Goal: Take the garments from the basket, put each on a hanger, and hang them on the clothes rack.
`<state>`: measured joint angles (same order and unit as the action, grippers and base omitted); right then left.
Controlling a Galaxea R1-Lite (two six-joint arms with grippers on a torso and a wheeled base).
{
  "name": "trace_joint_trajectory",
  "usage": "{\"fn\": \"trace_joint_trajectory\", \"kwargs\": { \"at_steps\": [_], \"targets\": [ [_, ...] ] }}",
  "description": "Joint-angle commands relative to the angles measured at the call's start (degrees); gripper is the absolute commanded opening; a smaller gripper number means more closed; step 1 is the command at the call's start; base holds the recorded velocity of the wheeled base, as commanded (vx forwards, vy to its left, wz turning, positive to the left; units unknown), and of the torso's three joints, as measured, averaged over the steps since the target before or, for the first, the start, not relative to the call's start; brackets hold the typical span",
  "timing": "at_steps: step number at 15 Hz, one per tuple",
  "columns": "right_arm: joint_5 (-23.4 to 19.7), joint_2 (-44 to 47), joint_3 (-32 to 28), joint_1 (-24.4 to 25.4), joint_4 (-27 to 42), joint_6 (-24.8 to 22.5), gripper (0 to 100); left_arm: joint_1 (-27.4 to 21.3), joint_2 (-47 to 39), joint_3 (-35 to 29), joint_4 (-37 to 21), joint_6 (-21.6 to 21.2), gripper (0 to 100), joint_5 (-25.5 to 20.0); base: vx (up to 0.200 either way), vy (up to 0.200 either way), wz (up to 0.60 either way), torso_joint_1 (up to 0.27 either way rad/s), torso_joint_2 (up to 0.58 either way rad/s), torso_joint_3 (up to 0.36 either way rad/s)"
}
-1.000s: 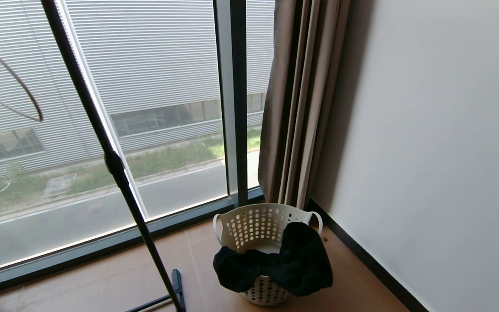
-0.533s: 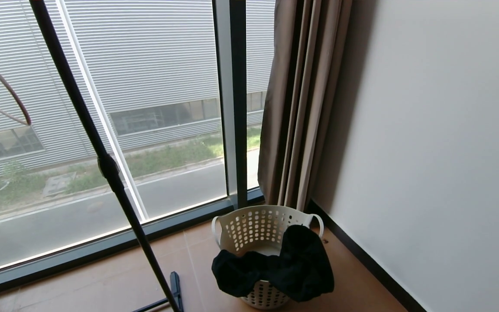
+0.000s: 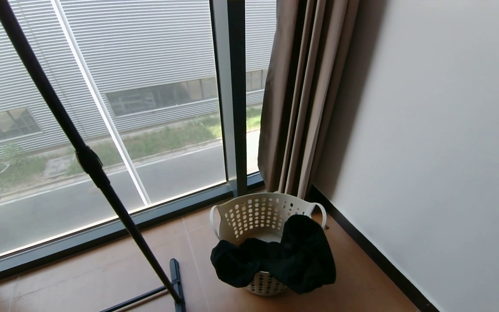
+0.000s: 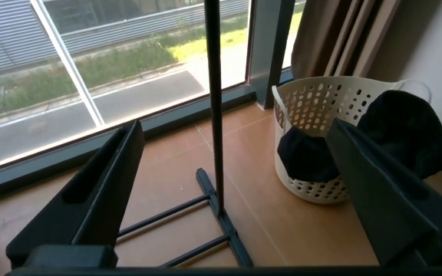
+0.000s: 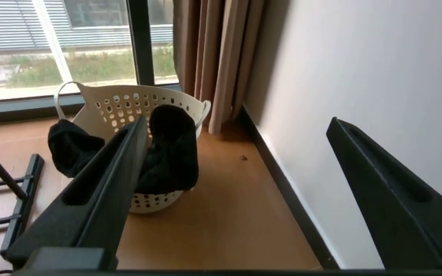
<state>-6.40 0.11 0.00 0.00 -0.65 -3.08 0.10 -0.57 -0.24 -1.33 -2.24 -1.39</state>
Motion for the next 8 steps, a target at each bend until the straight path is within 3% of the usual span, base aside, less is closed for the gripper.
{"fn": "trace_joint_trajectory", "kwargs": {
  "at_steps": [1,8],
  "targets": [
    [0.0,0.0,0.0,0.0,-0.1,0.0,100,0.0,0.0,0.0,-0.1,0.0,100,0.0,0.000,0.000,0.00,0.002,0.00,-0.203],
    [0.0,0.0,0.0,0.0,-0.3,-0.3,100,0.0,0.0,-0.1,-0.1,0.1,100,-0.1,0.000,0.000,0.00,0.002,0.00,-0.200]
  ]
}}
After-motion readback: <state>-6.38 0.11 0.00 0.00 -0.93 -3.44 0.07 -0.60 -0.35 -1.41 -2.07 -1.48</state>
